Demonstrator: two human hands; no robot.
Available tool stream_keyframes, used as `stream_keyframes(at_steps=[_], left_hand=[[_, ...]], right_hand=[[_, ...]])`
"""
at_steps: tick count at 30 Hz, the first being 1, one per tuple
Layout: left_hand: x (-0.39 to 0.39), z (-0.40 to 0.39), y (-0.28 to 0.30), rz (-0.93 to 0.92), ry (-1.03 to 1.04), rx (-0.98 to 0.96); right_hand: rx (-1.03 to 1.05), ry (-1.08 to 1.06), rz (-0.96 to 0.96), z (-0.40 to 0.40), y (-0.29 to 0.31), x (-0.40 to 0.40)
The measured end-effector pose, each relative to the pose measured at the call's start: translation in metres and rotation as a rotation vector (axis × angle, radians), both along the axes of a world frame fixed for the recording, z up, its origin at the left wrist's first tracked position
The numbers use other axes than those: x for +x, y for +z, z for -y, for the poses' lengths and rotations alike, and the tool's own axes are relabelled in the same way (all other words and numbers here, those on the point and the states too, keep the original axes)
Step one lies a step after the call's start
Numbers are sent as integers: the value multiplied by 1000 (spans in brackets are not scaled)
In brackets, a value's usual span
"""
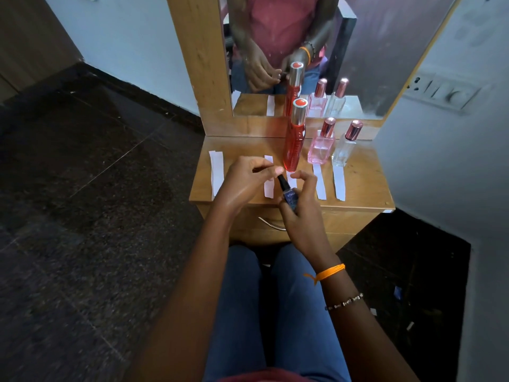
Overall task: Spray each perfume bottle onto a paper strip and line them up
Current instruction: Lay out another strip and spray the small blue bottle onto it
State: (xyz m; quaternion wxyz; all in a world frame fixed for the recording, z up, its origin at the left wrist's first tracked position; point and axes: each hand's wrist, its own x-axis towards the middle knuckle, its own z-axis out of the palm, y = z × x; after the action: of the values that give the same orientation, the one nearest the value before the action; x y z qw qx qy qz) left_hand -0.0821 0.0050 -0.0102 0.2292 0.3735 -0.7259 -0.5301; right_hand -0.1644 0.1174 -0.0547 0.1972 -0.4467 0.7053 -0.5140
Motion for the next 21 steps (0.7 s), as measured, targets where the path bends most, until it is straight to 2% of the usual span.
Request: stream_keyframes(at_steps=[12,15,18,21], left_hand=[[14,-14,8,45,-106,86],[19,-16,5,70,-38,107],[21,-17,-2,128,73,-5],[19,-16,-7,197,154,-270]], right_hand=[[-35,155,-8,-5,7,4],[-12,97,-11,-3,7,3],[8,34,41,-1,8,0],[12,55,135,1,16,1]])
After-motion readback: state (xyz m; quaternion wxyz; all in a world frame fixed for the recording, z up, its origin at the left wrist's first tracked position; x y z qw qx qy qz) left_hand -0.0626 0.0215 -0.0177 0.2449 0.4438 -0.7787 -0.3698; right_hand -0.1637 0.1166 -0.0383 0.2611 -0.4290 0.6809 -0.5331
